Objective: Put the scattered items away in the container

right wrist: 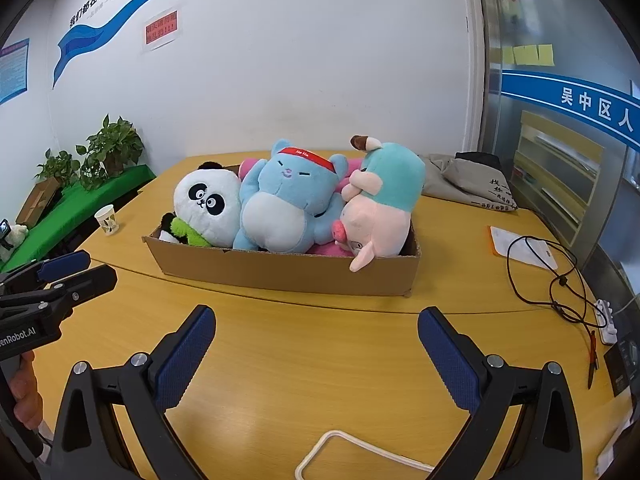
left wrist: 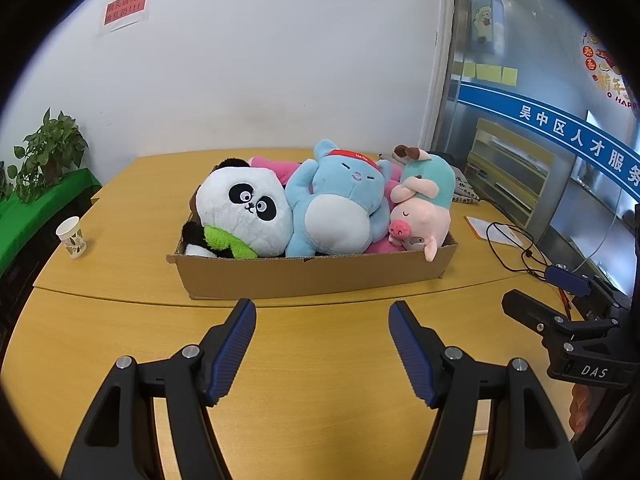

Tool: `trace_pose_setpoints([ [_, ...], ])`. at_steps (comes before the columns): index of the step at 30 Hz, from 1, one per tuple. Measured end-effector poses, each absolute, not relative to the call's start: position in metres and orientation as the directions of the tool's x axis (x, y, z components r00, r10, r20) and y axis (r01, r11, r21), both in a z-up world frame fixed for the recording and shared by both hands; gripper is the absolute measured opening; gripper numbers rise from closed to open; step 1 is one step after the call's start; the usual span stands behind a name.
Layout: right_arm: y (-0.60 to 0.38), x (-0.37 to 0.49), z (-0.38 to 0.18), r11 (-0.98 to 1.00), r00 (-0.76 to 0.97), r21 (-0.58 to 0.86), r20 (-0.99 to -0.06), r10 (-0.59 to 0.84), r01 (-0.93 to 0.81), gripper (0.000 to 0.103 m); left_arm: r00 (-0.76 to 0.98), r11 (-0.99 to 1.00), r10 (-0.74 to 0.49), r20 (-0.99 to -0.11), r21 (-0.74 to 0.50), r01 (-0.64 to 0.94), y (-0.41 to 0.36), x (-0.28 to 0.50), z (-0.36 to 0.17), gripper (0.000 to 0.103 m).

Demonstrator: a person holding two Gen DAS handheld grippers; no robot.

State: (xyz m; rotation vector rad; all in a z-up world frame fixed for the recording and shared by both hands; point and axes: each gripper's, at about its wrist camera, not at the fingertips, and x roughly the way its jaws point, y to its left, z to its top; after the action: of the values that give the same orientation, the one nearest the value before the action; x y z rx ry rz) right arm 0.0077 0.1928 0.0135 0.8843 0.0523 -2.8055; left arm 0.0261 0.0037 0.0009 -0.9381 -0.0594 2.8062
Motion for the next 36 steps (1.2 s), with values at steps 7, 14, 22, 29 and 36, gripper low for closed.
trace_pose_setpoints([
  [7,0.212,0.016,0.001,-0.982,-0.795,0.04,-0.581,-0.175,0.187,0.103,-0.736,-0.97,0.234,-0.635,-0.105,-0.217,0.016,0.022,-0.015,0.069],
  [14,0.277,0.04,-0.067,-0.995,-0.667,0.072,-0.739,-0.095,0.062,0.102,-0.545,-0.913,0.344,-0.764,-0.137,-0.384,0.066,0.011,-0.072,0.069],
  [22,0.309,0.064,-0.127,-0.997,-0.56,0.06,-0.828,-0.023,-0.048,0.096,-0.334,-0.835,0.42,-0.844,-0.214,-0.507,0.136,0.011,-0.131,0.068],
  [29,0.326,0.064,-0.141,-0.993,-0.533,0.089,-0.845,-0.034,-0.079,0.066,-0.266,-0.834,0.404,-0.876,-0.232,-0.501,0.158,0.01,-0.156,0.035],
  [36,0.316,0.065,-0.138,-0.993,-0.552,0.104,-0.832,-0.059,-0.051,0.019,-0.29,-0.844,0.374,-0.881,-0.193,-0.5,0.159,0.011,-0.157,0.005],
])
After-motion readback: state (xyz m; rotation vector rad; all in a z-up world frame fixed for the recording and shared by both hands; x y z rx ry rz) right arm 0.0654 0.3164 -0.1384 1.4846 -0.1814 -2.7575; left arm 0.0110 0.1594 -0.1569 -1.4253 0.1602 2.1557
